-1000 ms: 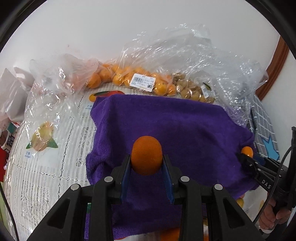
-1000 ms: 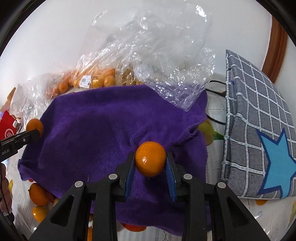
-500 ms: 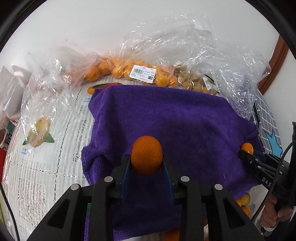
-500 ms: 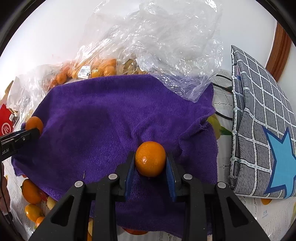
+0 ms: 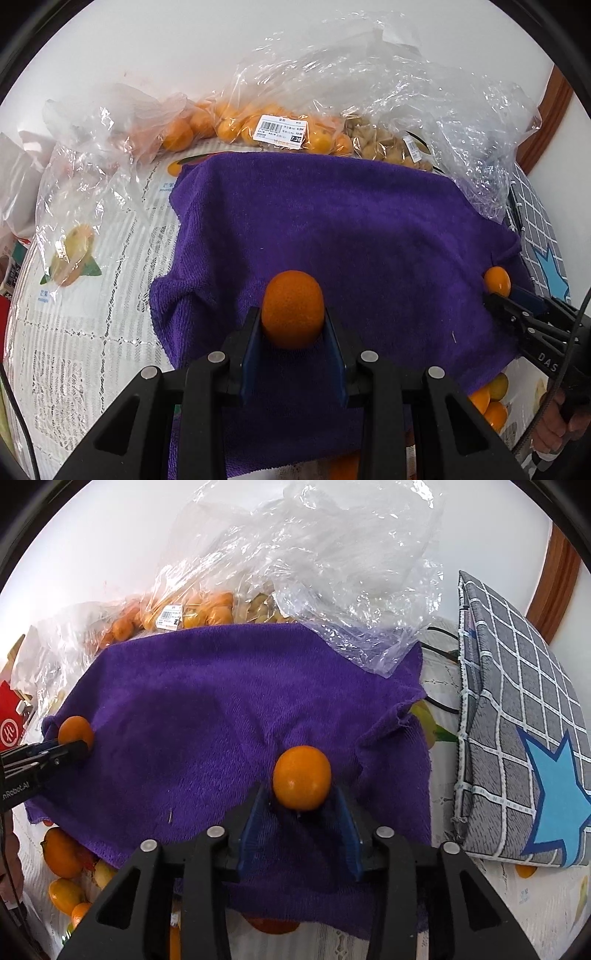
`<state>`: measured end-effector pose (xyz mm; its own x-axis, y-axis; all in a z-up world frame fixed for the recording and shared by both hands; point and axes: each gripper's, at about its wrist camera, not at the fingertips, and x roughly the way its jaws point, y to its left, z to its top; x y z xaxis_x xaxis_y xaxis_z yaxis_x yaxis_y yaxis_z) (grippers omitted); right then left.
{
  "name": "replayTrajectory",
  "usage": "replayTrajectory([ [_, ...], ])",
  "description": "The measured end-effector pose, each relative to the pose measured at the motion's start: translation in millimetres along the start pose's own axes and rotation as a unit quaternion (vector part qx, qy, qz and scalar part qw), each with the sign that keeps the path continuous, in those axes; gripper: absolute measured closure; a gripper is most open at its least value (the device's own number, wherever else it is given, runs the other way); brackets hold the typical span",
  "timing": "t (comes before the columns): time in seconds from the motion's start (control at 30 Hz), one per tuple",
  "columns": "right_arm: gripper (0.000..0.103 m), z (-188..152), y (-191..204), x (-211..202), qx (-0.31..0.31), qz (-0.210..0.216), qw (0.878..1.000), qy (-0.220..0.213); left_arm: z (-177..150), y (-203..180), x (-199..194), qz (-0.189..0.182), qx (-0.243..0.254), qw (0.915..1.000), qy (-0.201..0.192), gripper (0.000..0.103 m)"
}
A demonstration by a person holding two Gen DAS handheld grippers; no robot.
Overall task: Organize fruits
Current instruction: 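Open both grippers to set the oranges onto the purple towel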
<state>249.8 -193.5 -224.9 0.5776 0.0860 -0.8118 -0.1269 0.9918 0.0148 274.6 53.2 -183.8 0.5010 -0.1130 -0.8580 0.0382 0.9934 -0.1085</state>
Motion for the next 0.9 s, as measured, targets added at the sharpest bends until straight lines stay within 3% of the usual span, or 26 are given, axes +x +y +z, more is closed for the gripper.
replayTrajectory([
  [0.3, 0.047, -9.0, -3.8, -26.1, 0.017, -0.012, 1.000, -0.022, -1.3, -1.5, 3.3, -0.001, 0.003, 1.0000, 0.004, 0.071],
  [0.5, 0.047, -16.7, -5.4, -38.1, 0.030, -0.012, 0.999, -0.028, -1.4, -1.0, 0.5, -0.002, 0.000, 1.0000, -0.010, 0.066],
  [0.67, 0.047, -23.4, -2.2, -43.3, 0.028, -0.028, 0.999, -0.034, 0.1, 3.5, -7.6, -0.010, -0.013, 0.9995, -0.026, 0.052],
  [0.9, 0.047, -29.1, -7.1, -57.8, 0.042, -0.061, 0.996, -0.051, 0.0, 1.4, -17.6, -0.007, -0.015, 0.9989, -0.043, 0.050],
])
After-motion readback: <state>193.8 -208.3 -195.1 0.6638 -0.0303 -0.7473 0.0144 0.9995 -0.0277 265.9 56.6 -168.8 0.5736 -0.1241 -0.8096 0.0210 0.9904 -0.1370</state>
